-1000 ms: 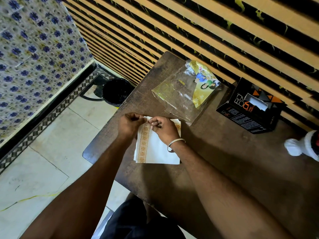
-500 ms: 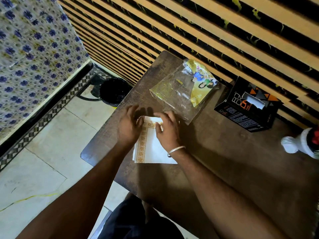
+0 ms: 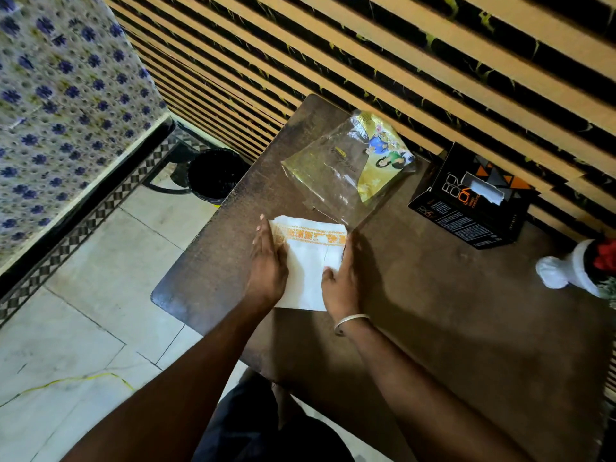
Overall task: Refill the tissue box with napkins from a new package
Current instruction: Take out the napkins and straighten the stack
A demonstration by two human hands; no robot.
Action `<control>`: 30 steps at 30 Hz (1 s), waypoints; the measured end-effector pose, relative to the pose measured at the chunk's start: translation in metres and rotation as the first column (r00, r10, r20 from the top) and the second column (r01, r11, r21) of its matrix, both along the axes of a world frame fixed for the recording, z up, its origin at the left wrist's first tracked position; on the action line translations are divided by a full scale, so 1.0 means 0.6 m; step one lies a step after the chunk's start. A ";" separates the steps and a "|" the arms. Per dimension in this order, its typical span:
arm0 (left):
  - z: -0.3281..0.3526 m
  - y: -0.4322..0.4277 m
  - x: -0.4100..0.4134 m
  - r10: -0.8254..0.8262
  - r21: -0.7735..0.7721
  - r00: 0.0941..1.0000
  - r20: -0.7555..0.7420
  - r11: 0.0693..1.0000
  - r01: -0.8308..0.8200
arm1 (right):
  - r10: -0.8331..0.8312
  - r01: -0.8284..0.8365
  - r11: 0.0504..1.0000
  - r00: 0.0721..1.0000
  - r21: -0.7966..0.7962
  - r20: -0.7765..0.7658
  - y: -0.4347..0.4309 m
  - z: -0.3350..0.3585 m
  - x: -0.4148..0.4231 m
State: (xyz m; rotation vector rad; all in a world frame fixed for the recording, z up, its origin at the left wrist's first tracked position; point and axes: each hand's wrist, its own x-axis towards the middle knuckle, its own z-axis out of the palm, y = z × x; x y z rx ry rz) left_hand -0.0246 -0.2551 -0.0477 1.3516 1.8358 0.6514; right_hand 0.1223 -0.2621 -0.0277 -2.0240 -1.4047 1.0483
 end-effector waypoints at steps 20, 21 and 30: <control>0.039 -0.034 -0.012 0.057 -0.010 0.998 0.023 0.998 -0.057 | -0.077 0.053 0.992 0.970 -0.112 -0.229 0.024 0.041 0.001; 0.042 -0.034 -0.011 0.067 -0.021 0.997 0.028 0.998 -0.067 | -0.050 0.026 0.994 0.974 -0.109 -0.220 0.025 0.041 0.001; 0.050 -0.031 -0.005 0.155 -0.041 0.988 0.009 0.987 -0.155 | -0.052 0.012 0.988 0.964 -0.151 -0.261 0.034 0.029 0.005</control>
